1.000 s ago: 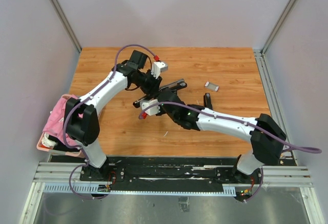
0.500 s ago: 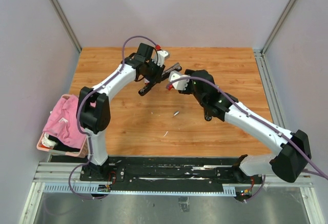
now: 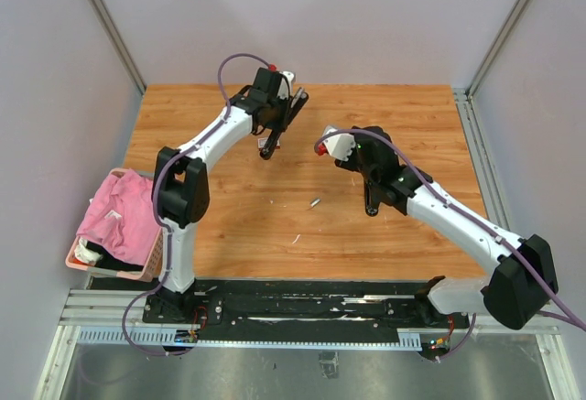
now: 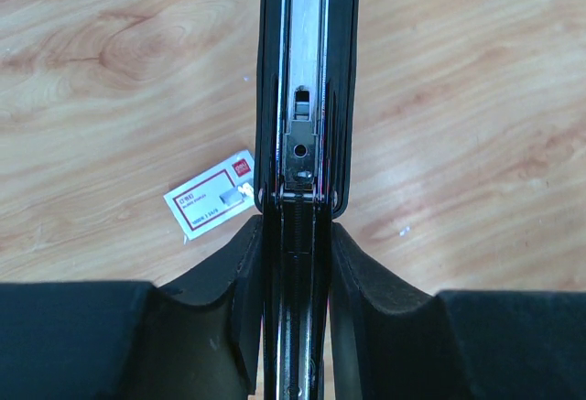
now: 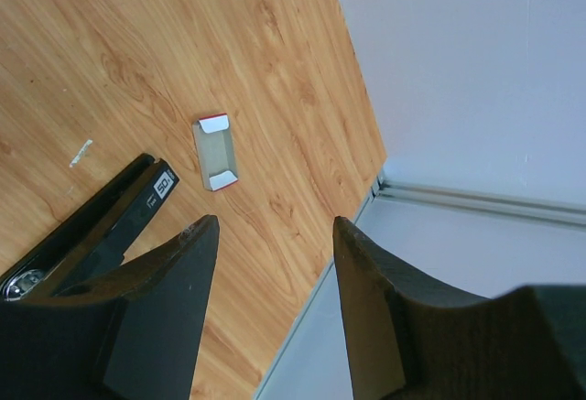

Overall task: Unload the staples from the stapler
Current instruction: Place the stapler at the center of the board.

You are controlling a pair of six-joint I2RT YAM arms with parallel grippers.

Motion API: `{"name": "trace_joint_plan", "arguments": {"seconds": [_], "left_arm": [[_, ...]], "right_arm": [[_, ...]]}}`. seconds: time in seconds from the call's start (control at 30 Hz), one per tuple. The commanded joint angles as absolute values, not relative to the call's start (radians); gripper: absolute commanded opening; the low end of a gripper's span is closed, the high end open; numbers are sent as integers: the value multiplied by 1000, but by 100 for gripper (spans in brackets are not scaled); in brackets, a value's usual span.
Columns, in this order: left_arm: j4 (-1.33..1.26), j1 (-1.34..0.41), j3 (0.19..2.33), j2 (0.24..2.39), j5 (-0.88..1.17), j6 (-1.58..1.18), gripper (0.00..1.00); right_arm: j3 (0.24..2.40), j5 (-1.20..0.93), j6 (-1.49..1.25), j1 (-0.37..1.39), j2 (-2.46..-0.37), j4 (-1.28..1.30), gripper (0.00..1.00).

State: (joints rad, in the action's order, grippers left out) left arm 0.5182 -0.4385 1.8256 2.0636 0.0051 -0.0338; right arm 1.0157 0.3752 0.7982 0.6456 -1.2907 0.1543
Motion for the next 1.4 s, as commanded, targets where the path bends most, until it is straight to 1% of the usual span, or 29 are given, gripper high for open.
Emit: {"name": "trace_joint_plan", "arguments": {"seconds": [0.0,0.23,0.37,0.57,0.97,1.37], "left_arm": [[468,-479,1914,2114,-128,-160,0],[488,-509,2038,2208,-232,-252,0],[476,-526,2094,2267,-338,-298,0],[519,-543,2237,2377,-493,-360,0],[515,-547,2332,2496,-564,-370,0],[513,-546,2394,2586,-551,-367,0]], "right_arm": [[989,382,768,607,-1270,130,54],[962,387,774,576,-1301,111,54],[961,385,770,557,-1304,106,54],[955,379,766,528,-1307,104,54],[949,368,759,515,-1309,101,54],[942,357,757,514,-1315,92,54]]}}
